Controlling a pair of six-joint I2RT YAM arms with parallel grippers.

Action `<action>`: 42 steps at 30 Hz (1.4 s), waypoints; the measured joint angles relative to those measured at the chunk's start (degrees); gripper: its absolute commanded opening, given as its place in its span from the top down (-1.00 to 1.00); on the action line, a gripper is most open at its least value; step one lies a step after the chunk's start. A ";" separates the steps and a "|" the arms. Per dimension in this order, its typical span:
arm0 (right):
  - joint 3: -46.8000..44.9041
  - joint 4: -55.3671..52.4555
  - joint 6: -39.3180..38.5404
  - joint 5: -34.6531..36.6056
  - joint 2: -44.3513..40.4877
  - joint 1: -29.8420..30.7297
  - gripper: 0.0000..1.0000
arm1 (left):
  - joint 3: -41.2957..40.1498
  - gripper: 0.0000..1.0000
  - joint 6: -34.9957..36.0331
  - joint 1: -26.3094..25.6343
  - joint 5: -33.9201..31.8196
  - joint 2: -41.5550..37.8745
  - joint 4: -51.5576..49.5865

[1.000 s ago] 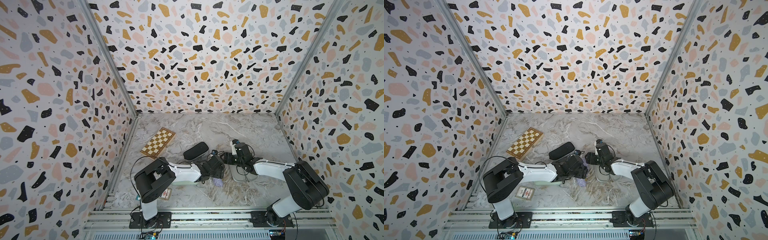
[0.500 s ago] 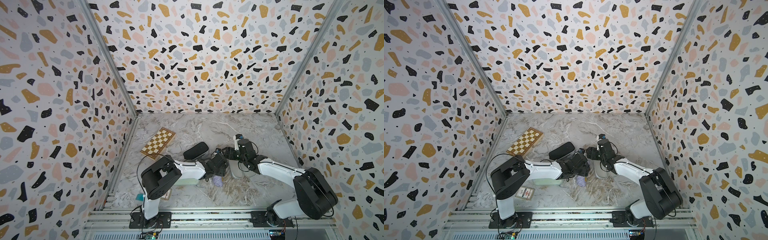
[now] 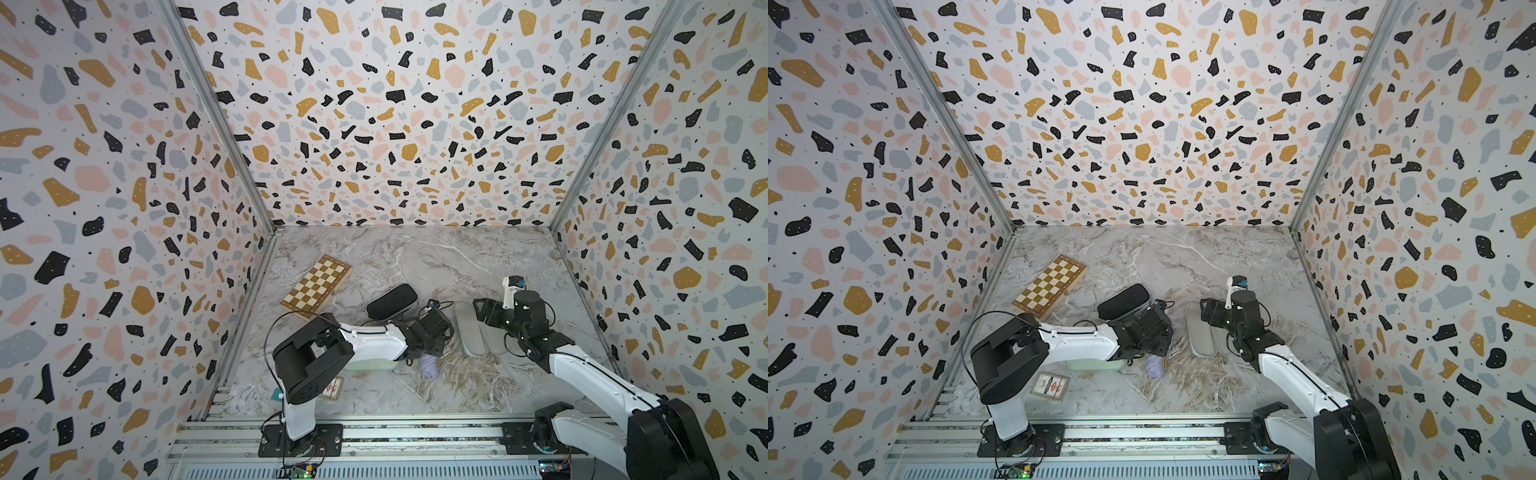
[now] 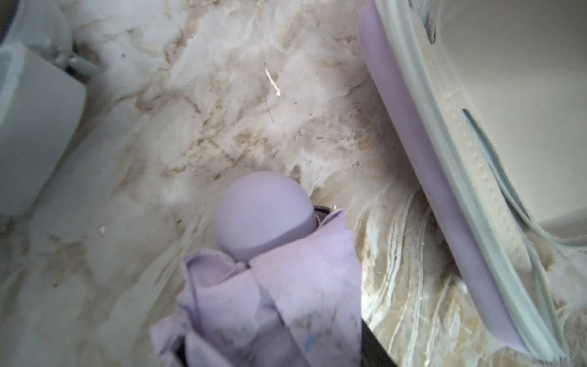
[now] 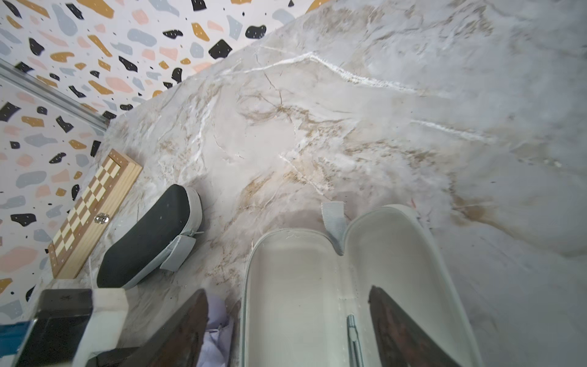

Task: Put umbrellas into zippered umbrella sleeves
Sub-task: Pick up the umbrella from the center of the board, then place the umbrella in the umbrella sleeve.

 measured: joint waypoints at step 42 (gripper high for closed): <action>-5.66 1.36 -1.11 -8.79 -3.48 -15.72 -0.77 | 30.12 0.03 -4.33 0.00 1.20 20.50 -4.57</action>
